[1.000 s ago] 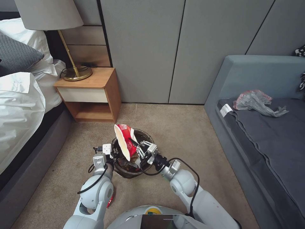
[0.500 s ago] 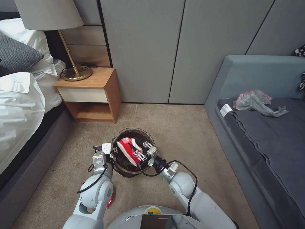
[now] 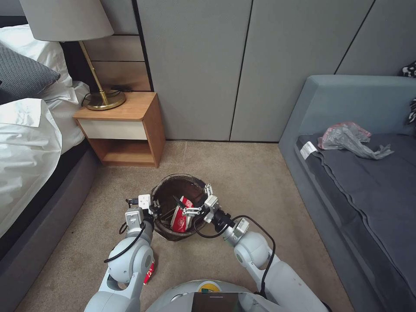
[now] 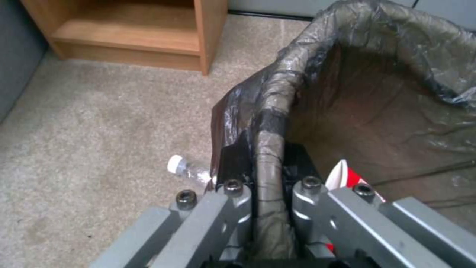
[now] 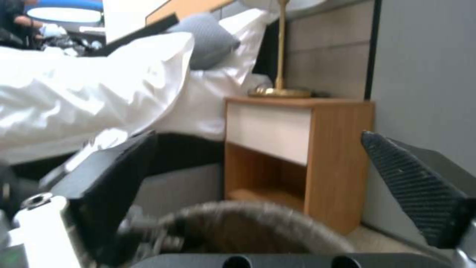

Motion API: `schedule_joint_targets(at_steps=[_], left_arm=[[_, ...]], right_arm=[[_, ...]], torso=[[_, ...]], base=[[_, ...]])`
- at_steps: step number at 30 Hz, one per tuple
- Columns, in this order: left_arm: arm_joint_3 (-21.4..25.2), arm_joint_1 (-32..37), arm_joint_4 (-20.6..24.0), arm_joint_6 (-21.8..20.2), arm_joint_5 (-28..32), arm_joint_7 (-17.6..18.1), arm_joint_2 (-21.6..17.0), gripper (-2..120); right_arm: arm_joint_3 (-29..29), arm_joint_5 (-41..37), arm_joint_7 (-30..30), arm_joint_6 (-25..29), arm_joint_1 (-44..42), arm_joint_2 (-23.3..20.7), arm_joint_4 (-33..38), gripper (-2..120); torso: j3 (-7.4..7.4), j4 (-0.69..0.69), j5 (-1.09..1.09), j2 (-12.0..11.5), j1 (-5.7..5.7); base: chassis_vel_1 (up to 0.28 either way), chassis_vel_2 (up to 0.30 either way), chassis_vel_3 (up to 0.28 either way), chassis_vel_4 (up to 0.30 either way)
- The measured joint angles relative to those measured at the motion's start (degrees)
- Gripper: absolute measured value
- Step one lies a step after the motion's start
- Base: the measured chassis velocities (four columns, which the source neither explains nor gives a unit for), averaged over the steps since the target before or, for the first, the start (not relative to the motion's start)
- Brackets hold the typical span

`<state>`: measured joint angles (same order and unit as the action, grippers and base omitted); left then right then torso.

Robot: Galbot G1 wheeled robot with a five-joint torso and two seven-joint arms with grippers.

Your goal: Pick up the trash bin, then pick up the garbage from the floor and place it into the trash bin.

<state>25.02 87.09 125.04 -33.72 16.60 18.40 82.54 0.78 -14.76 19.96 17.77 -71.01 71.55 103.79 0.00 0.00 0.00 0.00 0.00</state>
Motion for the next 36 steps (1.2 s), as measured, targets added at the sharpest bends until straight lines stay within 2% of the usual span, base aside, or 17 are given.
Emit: schedule_joint_targets(at_steps=[3, 4, 7, 9, 11, 14, 22, 36], left_arm=[[0.32, -0.02, -0.35, 0.2, -0.35, 0.0, -0.02, 4], [0.32, -0.02, -0.35, 0.2, -0.35, 0.0, -0.02, 4], [0.73, 0.2, -0.35, 0.54, -0.48, 0.0, -0.07, 4], [0.75, 0.22, -0.34, 0.58, -0.44, 0.0, -0.09, 4], [0.82, 0.24, -0.19, 0.7, -0.24, 0.03, -0.09, 4], [0.8, 0.3, 0.11, 0.72, -0.16, 0.03, -0.09, 4], [0.85, 0.36, 0.76, 0.62, 0.0, 0.08, -0.19, 4], [1.12, 0.18, 1.01, 0.43, 0.49, 0.09, -0.49, 4]], right_arm=[[2.83, 0.01, -1.56, 0.85, -1.1, 0.53, 5.74, 100], [2.83, 0.01, -1.56, 0.85, -1.1, 0.53, 5.74, 100], [9.6, 3.58, -8.43, 0.58, -3.99, 3.12, 9.86, 100], [10.98, 4.66, -10.18, -0.55, -4.62, 3.47, 10.28, 100], [15.05, 6.76, -17.5, -4.03, -7.06, 4.37, 9.98, 100], [16.45, 6.89, -19.74, -4.38, -7.95, 4.58, 8.05, 100], [17.89, 6.81, -19.92, -3.6, -7.18, 5.0, 5.09, 100], [17.77, 6.36, -19.75, -3.47, -7.05, 5.19, 4.71, 100]], torso=[[0.0, 0.01, -0.01, 0.0, 0.0], [0.0, 0.01, -0.01, 0.0, 0.0], [0.0, 0.01, 0.0, 0.0, 0.0], [0.0, 0.01, 0.01, 0.0, 0.0], [0.0, -0.02, 0.0, 0.0, 0.0], [0.0, -0.01, 0.0, 0.0, 0.0], [0.0, 0.0, 0.0, 0.0, 0.0], [0.0, 0.0, 0.0, 0.0, 0.0]], base=[[0.0, 0.0, 0.0, 0.0], [0.0, 0.0, 0.0, 0.0], [0.0, 0.0, 0.0, 0.0], [0.0, 0.0, 0.0, 0.0], [0.0, 0.0, 0.0, 0.0], [0.0, 0.0, 0.0, 0.0], [0.007, 0.005, 0.006, 0.008], [0.072, 0.07, 0.072, 0.076]])
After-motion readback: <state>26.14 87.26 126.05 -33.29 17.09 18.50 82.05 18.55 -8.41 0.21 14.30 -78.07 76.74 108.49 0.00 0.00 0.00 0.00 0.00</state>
